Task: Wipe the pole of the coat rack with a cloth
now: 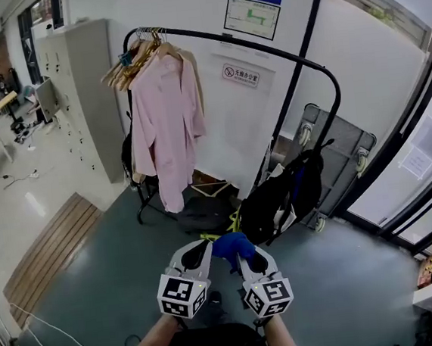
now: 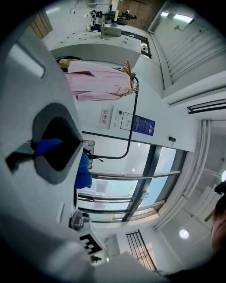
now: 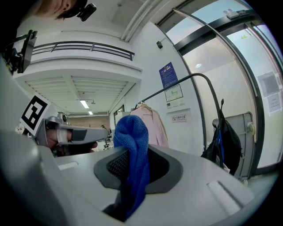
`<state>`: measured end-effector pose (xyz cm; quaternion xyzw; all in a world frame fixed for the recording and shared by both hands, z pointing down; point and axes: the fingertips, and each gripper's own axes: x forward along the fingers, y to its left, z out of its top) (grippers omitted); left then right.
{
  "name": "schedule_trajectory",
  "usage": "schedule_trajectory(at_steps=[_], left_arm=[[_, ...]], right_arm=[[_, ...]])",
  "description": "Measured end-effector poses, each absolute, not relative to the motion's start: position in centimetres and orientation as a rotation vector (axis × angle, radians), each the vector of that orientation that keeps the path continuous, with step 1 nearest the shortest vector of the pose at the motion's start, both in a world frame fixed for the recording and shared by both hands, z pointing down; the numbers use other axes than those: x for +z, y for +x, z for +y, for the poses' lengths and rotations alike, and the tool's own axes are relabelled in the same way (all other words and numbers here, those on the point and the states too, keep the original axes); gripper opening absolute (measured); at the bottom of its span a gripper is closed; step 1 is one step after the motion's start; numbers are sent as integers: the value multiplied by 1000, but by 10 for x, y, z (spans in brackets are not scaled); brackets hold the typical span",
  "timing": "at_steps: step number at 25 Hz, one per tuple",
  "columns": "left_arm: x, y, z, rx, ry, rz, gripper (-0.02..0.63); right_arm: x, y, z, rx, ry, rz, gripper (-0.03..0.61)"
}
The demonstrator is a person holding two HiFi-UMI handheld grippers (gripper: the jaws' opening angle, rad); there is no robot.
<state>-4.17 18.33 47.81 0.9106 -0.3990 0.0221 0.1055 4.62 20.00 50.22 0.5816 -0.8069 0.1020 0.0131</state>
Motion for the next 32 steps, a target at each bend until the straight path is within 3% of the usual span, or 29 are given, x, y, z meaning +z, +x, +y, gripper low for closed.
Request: schedule_trajectory(at_steps=[13, 22, 32], left_arm=[[452, 30, 41, 34, 2687, -1293, 5], [450, 26, -47, 45, 2660, -1320, 3], [428, -26, -188, -14, 2710, -1327, 5]], right_arm=[[473, 121, 44, 252, 1727, -2628, 66], [464, 113, -44, 250, 1664, -2652, 66], [421, 64, -208, 133, 1714, -2675, 66]])
